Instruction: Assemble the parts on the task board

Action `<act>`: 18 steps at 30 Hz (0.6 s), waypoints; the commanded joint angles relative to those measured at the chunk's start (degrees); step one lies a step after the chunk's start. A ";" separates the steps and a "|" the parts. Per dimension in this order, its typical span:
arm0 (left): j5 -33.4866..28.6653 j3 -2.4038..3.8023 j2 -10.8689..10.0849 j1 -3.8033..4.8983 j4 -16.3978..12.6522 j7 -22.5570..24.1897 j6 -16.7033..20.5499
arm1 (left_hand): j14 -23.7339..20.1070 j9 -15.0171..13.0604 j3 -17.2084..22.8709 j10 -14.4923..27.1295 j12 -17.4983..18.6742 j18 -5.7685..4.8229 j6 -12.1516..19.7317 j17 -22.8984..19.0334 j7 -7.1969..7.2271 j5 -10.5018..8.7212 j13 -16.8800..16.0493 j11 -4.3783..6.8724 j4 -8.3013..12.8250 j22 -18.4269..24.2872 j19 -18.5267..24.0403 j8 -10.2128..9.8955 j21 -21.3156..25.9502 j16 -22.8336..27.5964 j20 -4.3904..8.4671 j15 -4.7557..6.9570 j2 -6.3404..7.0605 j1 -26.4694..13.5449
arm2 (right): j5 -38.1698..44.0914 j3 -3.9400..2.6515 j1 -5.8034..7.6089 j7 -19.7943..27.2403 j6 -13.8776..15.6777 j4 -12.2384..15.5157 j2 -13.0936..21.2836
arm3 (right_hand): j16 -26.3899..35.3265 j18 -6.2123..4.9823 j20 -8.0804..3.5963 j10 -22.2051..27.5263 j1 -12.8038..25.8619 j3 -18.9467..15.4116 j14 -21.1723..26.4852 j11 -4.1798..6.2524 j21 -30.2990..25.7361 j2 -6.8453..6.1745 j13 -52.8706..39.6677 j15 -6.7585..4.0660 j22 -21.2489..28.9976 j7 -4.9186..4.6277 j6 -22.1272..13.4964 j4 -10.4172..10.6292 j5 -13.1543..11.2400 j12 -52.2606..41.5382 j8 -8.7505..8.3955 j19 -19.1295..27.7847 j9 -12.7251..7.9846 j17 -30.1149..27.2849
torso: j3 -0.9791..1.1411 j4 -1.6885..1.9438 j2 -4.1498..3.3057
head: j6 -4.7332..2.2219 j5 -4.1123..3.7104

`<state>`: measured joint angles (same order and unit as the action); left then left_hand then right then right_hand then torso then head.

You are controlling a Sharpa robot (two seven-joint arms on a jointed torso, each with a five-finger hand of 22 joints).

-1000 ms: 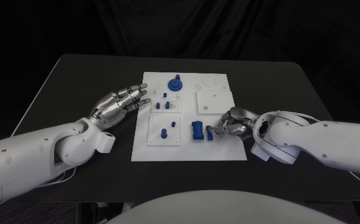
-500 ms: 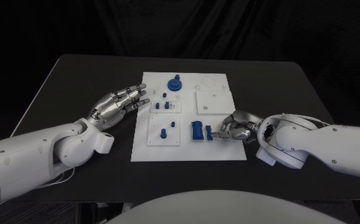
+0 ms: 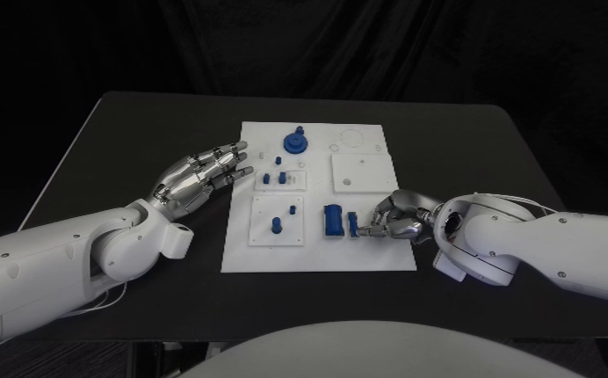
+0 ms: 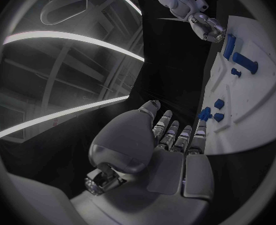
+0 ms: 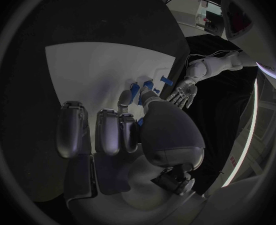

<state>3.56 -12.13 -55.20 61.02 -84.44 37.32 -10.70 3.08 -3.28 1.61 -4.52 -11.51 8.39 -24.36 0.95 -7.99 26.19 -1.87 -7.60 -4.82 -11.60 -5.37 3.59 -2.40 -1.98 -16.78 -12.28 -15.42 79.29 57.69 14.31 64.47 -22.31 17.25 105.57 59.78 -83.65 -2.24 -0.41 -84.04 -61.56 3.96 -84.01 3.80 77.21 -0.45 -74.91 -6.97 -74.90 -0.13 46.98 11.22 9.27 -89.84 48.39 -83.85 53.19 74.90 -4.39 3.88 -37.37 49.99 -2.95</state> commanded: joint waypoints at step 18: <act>-0.18 0.04 0.20 -0.22 0.10 0.43 -0.99 | -0.11 -0.09 0.44 -0.17 -0.36 -0.42 -0.28 0.05 -0.27 0.05 -0.09 -0.51 -0.05 0.12 -0.17 0.37 -0.20 -0.20 0.00 0.15 -0.10 -0.51 | 0.53 -0.01 -1.16 -2.41 -1.01 -2.41 -2.13 | -0.34 -0.82 -0.74 -5.96 -3.60 0.82 -3.62 0.71 0.10 1.83 -15.09 -0.68 -11.05 0.89 -0.25 -1.79 0.55 -0.16 0.87 -2.27 1.21 1.01 | -0.04 0.07 -0.05 | 0.01 -0.16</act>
<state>3.56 -12.13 -55.08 60.92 -84.29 37.25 -10.85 3.09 -3.28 1.61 -4.73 -11.51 8.39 -24.37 0.95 -7.99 26.19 -1.87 -7.81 -4.82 -11.54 -5.37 3.60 -2.40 -1.98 -16.78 -12.28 -15.42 79.29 57.88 14.30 63.49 -23.66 16.88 103.24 57.71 -83.65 -2.24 -0.62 -84.04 -64.69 4.79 -84.07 4.21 77.21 1.45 -74.90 -7.32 -74.90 0.49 46.78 9.65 9.54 -89.84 48.94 -84.06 54.36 74.91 -4.41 3.98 -37.45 49.99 -3.07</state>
